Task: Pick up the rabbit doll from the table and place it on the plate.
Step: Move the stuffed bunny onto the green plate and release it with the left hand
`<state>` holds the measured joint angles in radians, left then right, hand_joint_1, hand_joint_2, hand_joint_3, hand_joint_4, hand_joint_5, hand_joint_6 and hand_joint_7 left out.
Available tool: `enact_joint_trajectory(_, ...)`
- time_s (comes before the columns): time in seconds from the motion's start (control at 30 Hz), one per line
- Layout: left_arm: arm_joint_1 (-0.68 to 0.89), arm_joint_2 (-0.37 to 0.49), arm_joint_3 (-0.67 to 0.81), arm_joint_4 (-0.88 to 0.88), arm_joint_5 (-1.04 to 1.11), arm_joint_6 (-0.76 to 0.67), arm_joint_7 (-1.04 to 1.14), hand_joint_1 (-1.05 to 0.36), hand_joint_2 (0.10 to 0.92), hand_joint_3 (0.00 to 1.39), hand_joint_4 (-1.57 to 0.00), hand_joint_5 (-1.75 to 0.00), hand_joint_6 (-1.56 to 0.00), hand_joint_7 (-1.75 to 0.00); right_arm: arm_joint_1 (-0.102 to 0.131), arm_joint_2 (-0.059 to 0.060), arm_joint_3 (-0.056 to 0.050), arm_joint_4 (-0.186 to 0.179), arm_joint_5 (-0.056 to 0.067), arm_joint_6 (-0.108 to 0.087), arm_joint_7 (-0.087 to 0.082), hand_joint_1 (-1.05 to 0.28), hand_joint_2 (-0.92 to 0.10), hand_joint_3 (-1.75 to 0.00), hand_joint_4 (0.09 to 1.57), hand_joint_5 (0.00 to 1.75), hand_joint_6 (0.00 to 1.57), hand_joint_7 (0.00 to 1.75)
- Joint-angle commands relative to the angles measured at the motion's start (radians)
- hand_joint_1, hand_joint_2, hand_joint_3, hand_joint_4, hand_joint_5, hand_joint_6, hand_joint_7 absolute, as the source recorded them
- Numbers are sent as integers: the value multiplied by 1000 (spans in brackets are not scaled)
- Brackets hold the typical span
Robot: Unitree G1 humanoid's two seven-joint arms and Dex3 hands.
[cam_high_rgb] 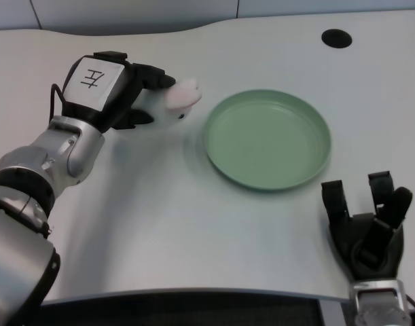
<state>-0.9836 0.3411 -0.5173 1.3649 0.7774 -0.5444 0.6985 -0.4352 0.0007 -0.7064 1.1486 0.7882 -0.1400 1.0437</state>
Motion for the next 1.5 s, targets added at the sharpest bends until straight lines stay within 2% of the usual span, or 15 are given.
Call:
enact_joint_trajectory(0.03, -18, 3, 9, -3, -11, -11, -6, -130, 838, 9, -791, -1074, -1181, 0, -34, 1, -2, 17, -2, 8, -4, -576, -921, -130, 774, 1746, 600, 1691)
enact_joint_trajectory(0.13, -19, 2, 9, -3, -9, -12, -5, -141, 841, 6, -793, -1068, -1177, 0, -36, -1, -2, 21, -4, 7, -4, -580, -921, -132, 775, 1746, 602, 1701)
enact_joint_trajectory(0.2, -24, -12, 13, -5, -12, -17, 3, -138, 839, 4, -796, -1067, -1181, -2, -44, -2, -2, 28, -7, 11, -33, -588, -921, -123, 781, 1746, 607, 1715)
enact_joint_trajectory(0.27, -32, -42, 20, -9, -23, -42, 0, -135, 838, 2, -798, -1066, -1184, -4, -50, 0, -3, 36, -8, 10, -42, -591, -921, -116, 786, 1746, 609, 1723)
enact_joint_trajectory(0.37, -46, -98, 17, -15, -26, -90, 12, -174, 841, 1, -719, -1295, -1200, -10, -53, 4, -6, 46, -8, 3, -30, -578, -921, -141, 781, 1746, 604, 1708)
enact_joint_trajectory(0.5, -61, -143, 10, -16, -21, -123, 24, -152, 847, 2, -710, -1300, -1192, -6, -53, 7, -11, 53, -4, 3, -5, -584, -921, -133, 769, 1746, 594, 1706)
enact_joint_trajectory(0.6, -73, -177, 3, -17, -18, -132, 23, -151, 856, 3, -679, -1399, -1182, -4, -51, 13, -11, 52, -9, -16, -9, -590, -921, -134, 770, 1746, 597, 1711)
enact_joint_trajectory(0.8, -85, -205, -18, -17, -8, -141, 19, -123, 836, 1, -686, -1349, -1179, -3, -50, 22, -13, 51, -6, -18, 1, -583, -921, -163, 771, 1746, 584, 1730)
enact_joint_trajectory(0.9, -86, -230, -37, -15, 5, -156, 33, -149, 845, 5, -661, -1372, -1192, -10, -45, 33, -12, 45, -8, -40, -4, -594, -921, -178, 773, 1746, 587, 1731)
enact_joint_trajectory(1.1, -82, -248, -45, -11, 3, -157, 8, -169, 878, 13, -656, -1395, -1177, -3, -41, 39, -22, 43, 6, -22, 1, -584, -921, -143, 782, 1746, 607, 1701)
enact_joint_trajectory(1.23, -74, -251, -59, -9, 14, -149, 2, -203, 908, 21, -633, -1401, -1167, 0, -29, 49, -27, 33, 11, -26, 13, -581, -921, -171, 776, 1746, 610, 1694)
enact_joint_trajectory(1.27, -70, -253, -63, -8, 17, -142, 8, -207, 912, 21, -630, -1402, -1166, 0, -26, 53, -27, 30, 11, -37, 18, -581, -921, -175, 775, 1746, 610, 1694)
enact_joint_trajectory(1.37, -64, -256, -75, -6, 30, -105, 15, -235, 913, 10, -631, -1327, -1145, 0, -18, 61, -31, 24, 9, -54, 30, -586, -921, -199, 774, 1746, 583, 1735)
enact_joint_trajectory(1.4, -63, -257, -82, -5, 37, -84, 11, -324, 904, 6, -492, -1047, -921, -2, -16, 63, -32, 22, 10, -56, 34, -584, -921, -197, 778, 1746, 583, 1724)
enact_joint_trajectory(1.5, -59, -260, -94, -2, 49, -26, -7, -425, 886, 0, -391, -615, -684, -1, -8, 66, -33, 19, 11, -51, 45, -584, -921, -197, 780, 1746, 589, 1712)
